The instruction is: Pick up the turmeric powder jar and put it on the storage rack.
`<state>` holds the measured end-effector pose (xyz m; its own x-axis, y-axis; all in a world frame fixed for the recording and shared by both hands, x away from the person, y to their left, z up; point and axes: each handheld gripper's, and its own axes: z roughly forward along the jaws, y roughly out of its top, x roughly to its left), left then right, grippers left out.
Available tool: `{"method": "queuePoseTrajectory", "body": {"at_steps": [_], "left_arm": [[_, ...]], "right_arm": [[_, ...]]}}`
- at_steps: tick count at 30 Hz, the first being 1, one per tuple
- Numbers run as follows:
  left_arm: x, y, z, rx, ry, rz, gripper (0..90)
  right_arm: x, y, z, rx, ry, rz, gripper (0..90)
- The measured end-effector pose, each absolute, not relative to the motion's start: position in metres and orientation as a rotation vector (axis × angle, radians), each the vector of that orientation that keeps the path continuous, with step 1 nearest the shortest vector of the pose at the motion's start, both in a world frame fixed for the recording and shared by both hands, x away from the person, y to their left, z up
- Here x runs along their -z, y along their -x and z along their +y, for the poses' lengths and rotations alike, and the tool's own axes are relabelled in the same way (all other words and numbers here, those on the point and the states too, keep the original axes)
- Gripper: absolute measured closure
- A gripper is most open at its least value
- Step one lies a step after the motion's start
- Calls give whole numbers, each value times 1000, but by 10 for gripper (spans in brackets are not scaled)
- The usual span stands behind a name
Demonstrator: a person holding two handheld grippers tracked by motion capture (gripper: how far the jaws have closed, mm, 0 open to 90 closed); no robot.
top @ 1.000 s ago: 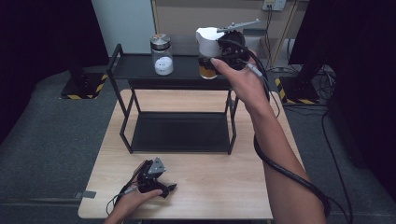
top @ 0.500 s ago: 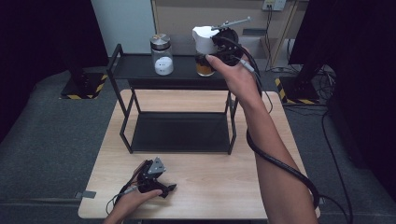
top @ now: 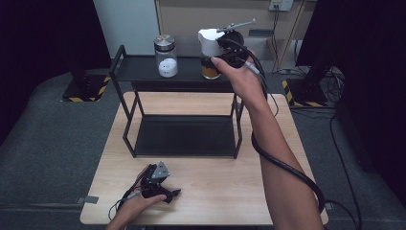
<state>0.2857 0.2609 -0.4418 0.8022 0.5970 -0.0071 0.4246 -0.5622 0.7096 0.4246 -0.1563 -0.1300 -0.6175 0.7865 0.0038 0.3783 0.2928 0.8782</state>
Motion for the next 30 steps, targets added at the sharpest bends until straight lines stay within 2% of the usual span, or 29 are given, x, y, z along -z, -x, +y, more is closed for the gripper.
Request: {"method": "queuePoseTrajectory", "body": {"at_steps": [30], "left_arm": [[442, -285, 261, -302, -2252, 749, 0]], "right_arm": [[139, -419, -158, -1289, -1024, 2113, 303]]}}
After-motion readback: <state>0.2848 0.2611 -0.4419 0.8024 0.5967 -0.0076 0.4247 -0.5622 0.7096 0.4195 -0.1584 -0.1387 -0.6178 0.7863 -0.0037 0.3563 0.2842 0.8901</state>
